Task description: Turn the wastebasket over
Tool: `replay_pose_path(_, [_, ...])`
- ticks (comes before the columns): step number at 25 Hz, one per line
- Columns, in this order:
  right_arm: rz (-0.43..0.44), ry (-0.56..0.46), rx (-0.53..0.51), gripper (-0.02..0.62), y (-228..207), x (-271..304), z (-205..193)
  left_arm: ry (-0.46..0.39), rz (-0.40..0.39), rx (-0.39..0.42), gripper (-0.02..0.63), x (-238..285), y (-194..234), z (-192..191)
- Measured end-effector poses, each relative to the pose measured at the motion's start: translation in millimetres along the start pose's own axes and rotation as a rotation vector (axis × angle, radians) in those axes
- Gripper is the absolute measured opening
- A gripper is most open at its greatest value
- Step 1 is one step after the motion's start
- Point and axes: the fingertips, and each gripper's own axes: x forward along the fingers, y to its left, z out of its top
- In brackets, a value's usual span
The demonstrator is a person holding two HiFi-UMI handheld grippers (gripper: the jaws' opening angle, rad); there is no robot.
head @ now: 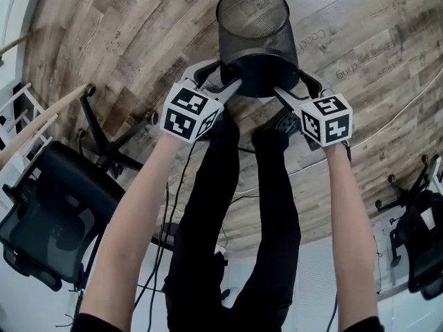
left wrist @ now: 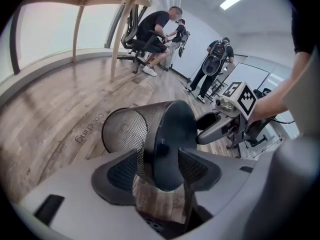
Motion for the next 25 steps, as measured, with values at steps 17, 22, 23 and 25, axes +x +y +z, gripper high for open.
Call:
replay_pose_path(17, [0.101,0.031,0.208,0.368,24.0,16.8,-61.7,0.068,-0.069,-0.142,0.344,8.5,-32.9,-67.5])
replay_pose_path(22, [0.095,0.022,0.25,0.367,16.4,31.5,-73.6,0.079,-0.057,-0.195,0.344,25.3,-30.3,-88.2])
replay_pose_path(23, [0.094,0.026,0.249,0.368,15.4,34.6,-77.0,0.084,-0.057,-0.2,0.344,28.5,-29.9,-92.5])
replay_pose_path(25, [0.09,0.042,0.229,0.368,14.1,40.9,-86.5,0.096,-0.06,-0.201,0.344,34.9,-29.8,-102.4])
